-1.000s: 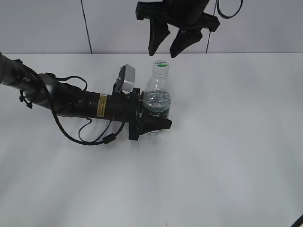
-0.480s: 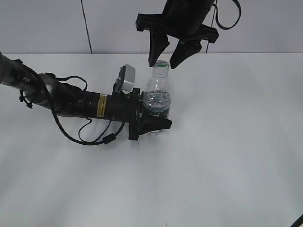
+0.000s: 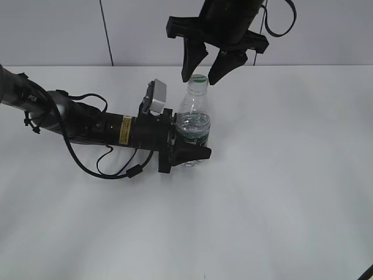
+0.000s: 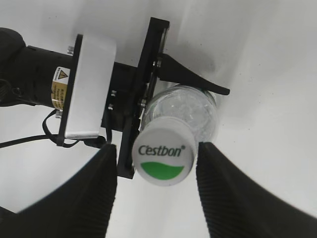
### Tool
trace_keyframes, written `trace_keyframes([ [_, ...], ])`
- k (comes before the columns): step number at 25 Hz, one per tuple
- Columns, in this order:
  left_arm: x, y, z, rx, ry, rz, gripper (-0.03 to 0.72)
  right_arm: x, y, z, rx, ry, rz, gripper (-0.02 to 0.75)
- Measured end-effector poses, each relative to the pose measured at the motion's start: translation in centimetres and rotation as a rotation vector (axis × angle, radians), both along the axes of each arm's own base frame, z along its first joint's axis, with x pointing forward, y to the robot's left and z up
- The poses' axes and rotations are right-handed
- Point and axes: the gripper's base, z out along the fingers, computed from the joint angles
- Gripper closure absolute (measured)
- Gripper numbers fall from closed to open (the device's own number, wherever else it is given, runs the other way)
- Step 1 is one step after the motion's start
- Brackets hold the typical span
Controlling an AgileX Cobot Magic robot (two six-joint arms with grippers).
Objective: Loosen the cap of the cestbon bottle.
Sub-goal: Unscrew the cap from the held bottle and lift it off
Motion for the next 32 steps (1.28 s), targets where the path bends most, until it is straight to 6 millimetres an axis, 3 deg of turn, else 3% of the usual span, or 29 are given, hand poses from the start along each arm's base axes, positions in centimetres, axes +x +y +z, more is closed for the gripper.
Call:
trace_keyframes([
  [18, 0.0, 0.0, 0.0, 0.002, -0.001, -0.004, 0.279, 0.3, 0.3, -1.2, -0.003, 0.029, -0.001, 0.342],
  [25, -0.1, 0.0, 0.0, 0.002, -0.001, -0.006, 0.279, 0.3, 0.2, -1.2, -0.01, 0.025, 0.0, 0.429],
  [32, -0.1, 0.0, 0.0, 0.003, -0.001, -0.007, 0.279, 0.3, 0.2, -1.2, -0.03, -0.031, 0.137, 0.43],
])
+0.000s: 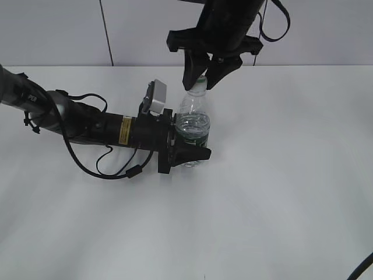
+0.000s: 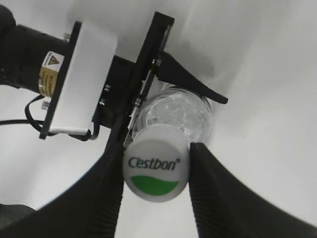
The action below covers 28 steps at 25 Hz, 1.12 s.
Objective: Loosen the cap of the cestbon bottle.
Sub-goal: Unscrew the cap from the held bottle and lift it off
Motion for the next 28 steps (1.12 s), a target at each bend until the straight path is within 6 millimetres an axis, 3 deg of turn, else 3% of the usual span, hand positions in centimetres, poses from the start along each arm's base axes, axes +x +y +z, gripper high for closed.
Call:
trace_keyframes([
  [11, -0.03, 0.04, -0.03, 0.003, -0.005, -0.006, 0.279, -0.02, 0.04, 0.01, -0.053, -0.204, 0.528, 0.435],
  [28, -0.03, 0.08, -0.05, 0.005, -0.006, -0.007, 0.279, 0.0, 0.06, 0.02, -0.106, -0.399, 1.016, 0.436],
])
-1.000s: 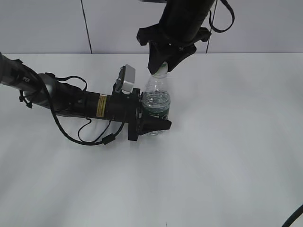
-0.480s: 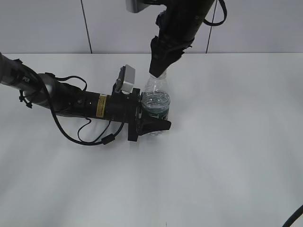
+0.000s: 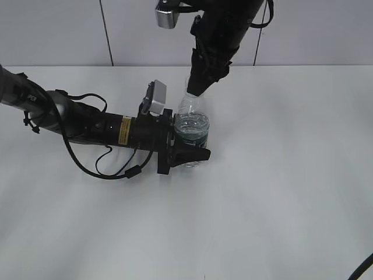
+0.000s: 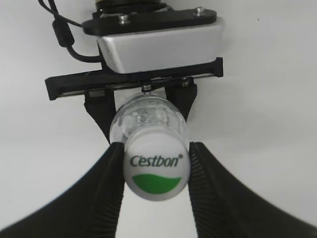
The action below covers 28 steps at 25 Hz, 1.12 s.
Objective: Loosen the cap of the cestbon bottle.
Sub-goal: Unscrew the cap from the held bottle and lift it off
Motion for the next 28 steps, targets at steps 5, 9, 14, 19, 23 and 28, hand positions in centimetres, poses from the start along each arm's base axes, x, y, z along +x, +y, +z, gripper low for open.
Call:
trace_keyframes([
  [5, 0.0, 0.0, 0.0, 0.001, 0.0, -0.001, 0.279, 0.0, 0.0, 0.0, -0.011, -0.042, 0.103, 0.436],
  [9, 0.0, 0.0, 0.0, 0.002, -0.001, -0.002, 0.279, 0.0, 0.0, 0.0, -0.013, -0.05, 0.124, 0.436],
  [14, 0.0, 0.0, 0.0, 0.002, -0.001, -0.003, 0.279, 0.1, 0.0, 0.3, -0.014, -0.059, 0.131, 0.436],
  [19, 0.0, 0.0, 0.1, -0.003, 0.004, -0.007, 0.279, 0.1, 0.0, 0.8, -0.019, -0.067, 0.134, 0.436],
  [23, -0.1, 0.0, 0.0, 0.002, 0.005, -0.011, 0.279, 0.1, 0.0, 1.3, -0.01, -0.079, 0.134, 0.44],
  [28, -0.1, 0.0, 0.0, 0.005, 0.003, -0.017, 0.279, -0.1, -0.2, 2.7, 0.01, -0.122, 0.128, 0.44],
])
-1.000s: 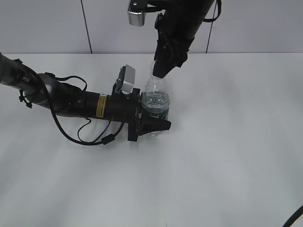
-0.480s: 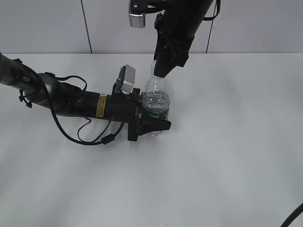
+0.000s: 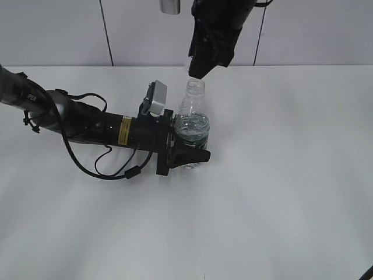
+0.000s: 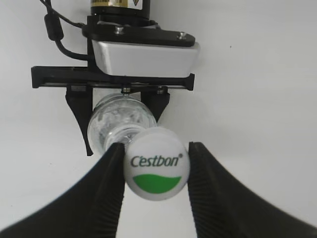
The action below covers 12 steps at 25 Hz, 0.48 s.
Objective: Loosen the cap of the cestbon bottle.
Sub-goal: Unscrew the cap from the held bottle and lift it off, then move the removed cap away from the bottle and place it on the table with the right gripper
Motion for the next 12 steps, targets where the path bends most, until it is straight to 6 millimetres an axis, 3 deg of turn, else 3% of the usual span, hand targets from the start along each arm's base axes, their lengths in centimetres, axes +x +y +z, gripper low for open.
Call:
trace_keyframes([
  [4, 0.0, 0.0, 0.0, 0.0, 0.0, -0.001, 0.279, 0.0, -0.1, 0.1, -0.002, 0.005, -0.035, 0.44],
  [12, 0.0, 0.0, 0.0, 0.0, 0.0, -0.002, 0.279, 1.2, -1.7, 1.2, 0.006, 0.032, -0.346, 0.442],
])
